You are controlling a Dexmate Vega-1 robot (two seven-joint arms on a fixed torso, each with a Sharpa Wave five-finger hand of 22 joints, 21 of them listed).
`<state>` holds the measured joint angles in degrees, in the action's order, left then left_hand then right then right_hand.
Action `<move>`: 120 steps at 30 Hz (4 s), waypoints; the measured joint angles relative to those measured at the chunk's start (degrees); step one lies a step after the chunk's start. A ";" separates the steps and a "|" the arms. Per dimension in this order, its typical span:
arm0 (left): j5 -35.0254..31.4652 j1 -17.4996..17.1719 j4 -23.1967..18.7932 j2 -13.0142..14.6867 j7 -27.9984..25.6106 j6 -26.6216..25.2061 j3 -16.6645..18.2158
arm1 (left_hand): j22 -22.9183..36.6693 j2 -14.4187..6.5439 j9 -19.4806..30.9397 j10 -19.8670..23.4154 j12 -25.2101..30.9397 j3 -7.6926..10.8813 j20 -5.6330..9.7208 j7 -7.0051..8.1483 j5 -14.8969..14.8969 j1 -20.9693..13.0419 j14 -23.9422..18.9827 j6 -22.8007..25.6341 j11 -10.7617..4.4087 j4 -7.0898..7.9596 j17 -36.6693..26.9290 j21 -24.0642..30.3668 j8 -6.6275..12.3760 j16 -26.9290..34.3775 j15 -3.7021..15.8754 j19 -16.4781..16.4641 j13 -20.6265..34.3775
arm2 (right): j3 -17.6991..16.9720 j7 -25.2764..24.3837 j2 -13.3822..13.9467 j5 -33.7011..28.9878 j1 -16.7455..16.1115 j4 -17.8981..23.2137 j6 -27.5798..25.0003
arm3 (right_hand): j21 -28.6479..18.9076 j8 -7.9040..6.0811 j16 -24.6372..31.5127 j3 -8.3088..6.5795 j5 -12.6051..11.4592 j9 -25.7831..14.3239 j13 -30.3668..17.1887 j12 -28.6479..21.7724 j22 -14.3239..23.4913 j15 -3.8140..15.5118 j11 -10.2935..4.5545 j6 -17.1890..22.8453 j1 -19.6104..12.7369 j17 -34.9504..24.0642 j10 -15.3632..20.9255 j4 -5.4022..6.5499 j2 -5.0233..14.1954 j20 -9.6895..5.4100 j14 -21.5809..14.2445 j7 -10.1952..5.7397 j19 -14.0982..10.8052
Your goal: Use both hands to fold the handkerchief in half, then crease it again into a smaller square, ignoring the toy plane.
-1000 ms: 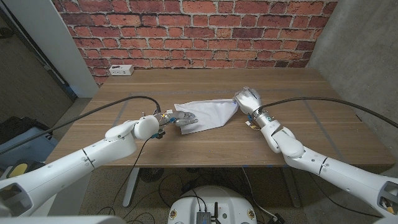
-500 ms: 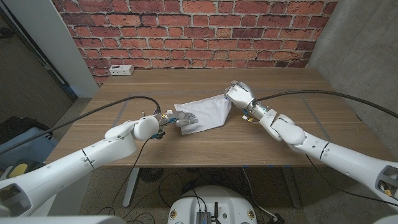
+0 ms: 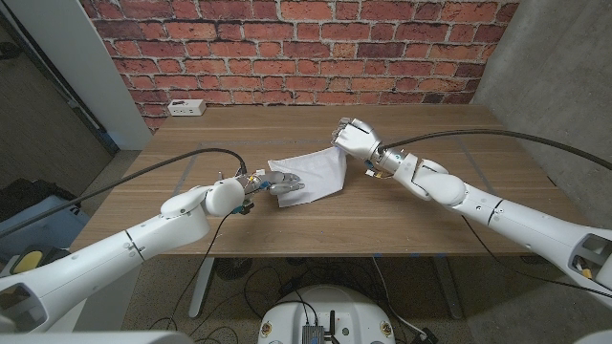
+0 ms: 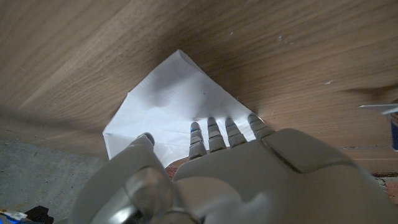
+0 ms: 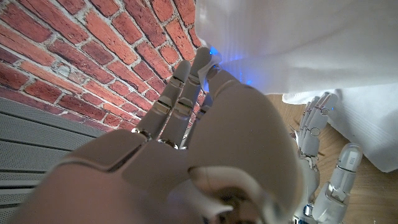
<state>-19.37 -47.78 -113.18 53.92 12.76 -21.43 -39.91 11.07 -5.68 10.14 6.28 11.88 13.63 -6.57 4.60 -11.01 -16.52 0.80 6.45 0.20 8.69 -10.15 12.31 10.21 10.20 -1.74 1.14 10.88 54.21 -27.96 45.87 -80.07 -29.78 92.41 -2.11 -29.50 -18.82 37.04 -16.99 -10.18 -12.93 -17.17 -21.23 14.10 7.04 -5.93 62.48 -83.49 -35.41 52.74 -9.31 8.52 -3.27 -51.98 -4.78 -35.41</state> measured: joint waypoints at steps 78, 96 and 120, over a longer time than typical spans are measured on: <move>1.43 2.24 4.55 -0.97 0.46 2.35 -0.48 | 0.01 0.15 0.00 -0.12 -0.01 -0.79 0.00 0.00 -0.27 1.35 0.00 0.00 0.09 -0.79 0.29 0.24 0.00 0.00 0.00 0.00 0.00 | 8.31 -9.99 -6.55 -8.21 9.78 -2.21 6.40 | -9.55 8.68 -23.50 3.00 -1.97 1.76 4.32 10.66 -3.93 -3.42 -4.85 -38.56 8.59 5.54 -36.43 1.57 -4.02 0.59 16.16 -7.74 8.22; 1.15 1.48 2.94 -0.29 -0.44 1.85 0.11 | -0.02 0.15 0.00 -0.12 0.00 -0.78 0.00 -0.16 -0.27 1.35 0.00 0.17 0.09 -1.27 0.28 0.08 0.00 0.00 0.00 -0.02 0.01 | 5.48 -6.06 -5.19 -5.97 6.56 1.22 5.03 | -9.03 8.08 -25.64 4.97 -2.35 1.32 4.92 9.35 -3.98 -4.26 -3.22 -50.64 25.95 8.59 -41.38 8.61 -1.81 0.39 21.11 -6.79 8.58; -0.69 -5.33 -7.07 4.46 -5.43 -2.89 4.37 | 0.12 0.15 0.00 0.02 0.05 -0.48 -0.79 -0.25 -0.27 1.35 -0.33 1.47 -0.02 -1.61 0.27 0.36 0.61 0.00 -0.33 -0.82 0.02 | 2.48 -3.07 -4.80 -5.24 2.64 3.22 1.15 | -8.63 7.15 -25.64 4.55 -2.35 1.49 4.91 8.90 -3.97 -4.06 -3.09 -48.98 26.81 8.86 -39.69 8.66 -1.91 0.39 21.30 -6.39 8.58</move>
<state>-20.06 -53.10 -120.25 58.38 7.33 -24.32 -35.54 11.19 -5.53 10.14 6.30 11.93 13.16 -7.37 4.35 -11.28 -15.18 0.47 7.92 0.18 7.08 -9.88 12.68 10.82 10.20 -2.07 0.32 10.90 56.69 -31.03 41.07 -85.30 -27.15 95.63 -0.95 -38.12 -11.67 11.40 -12.45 -12.53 -11.44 -12.25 -12.34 10.12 2.98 -9.01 13.51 -56.68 -26.55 13.04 -0.65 6.62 -2.88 -30.68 -11.17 -26.83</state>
